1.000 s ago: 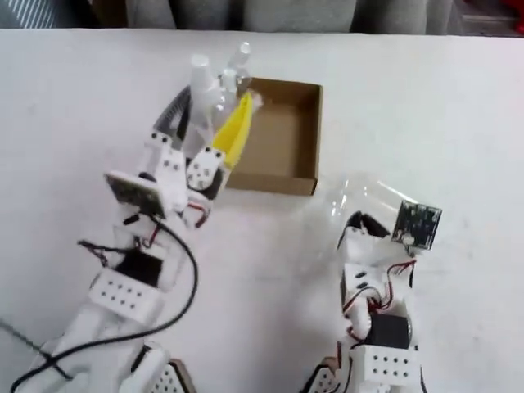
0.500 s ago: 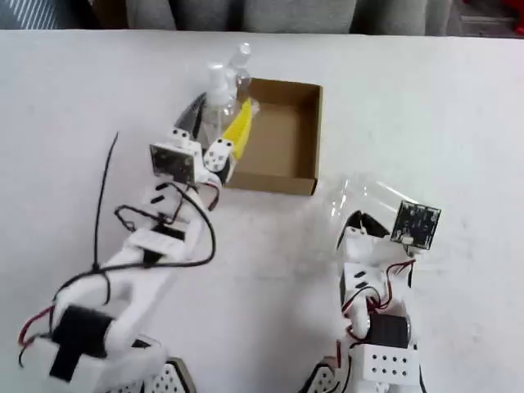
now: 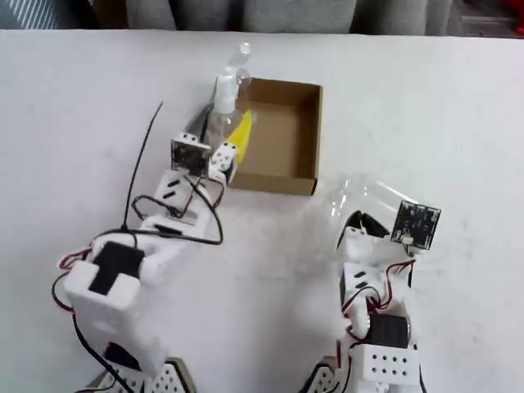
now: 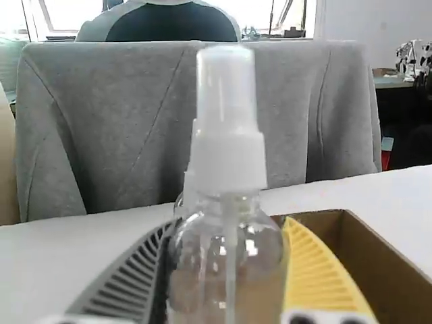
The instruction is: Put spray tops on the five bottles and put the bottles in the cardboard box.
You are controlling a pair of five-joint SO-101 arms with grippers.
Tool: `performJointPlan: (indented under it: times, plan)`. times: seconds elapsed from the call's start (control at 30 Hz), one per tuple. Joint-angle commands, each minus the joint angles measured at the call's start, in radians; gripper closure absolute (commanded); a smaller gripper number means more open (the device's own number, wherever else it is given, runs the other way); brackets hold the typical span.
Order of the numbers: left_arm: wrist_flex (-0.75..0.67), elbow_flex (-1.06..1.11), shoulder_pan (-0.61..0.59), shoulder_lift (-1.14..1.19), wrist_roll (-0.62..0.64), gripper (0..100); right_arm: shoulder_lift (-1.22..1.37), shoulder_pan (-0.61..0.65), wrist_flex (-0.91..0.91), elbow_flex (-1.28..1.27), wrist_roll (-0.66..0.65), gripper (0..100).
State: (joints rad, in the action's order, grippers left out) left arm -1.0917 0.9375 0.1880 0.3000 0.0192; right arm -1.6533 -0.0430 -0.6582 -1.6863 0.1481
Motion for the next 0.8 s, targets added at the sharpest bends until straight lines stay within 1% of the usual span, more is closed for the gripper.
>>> performJointPlan:
  times: [0.0, 0.17, 0.23, 0.6, 0.77]
  plan:
    - [-0.031, -0.046, -0.025, 0.008, -0.017, 98, -0.012, -0.004, 0.01, -0.009, -0.014, 97.8]
    - [-0.035, -0.054, -0.058, 0.054, -0.02, 98, -0.012, -0.004, 0.01, -0.009, -0.014, 97.8]
    - [-0.069, -0.054, -0.062, 0.073, -0.017, 98, -0.012, -0.004, 0.01, -0.009, -0.014, 97.8]
    - [-0.078, -0.046, -0.047, 0.097, -0.021, 98, -0.012, -0.004, 0.01, -0.009, -0.014, 97.8]
    - [0.014, -0.054, -0.048, 0.09, -0.021, 97, -0.012, -0.004, 0.01, -0.009, -0.014, 97.8]
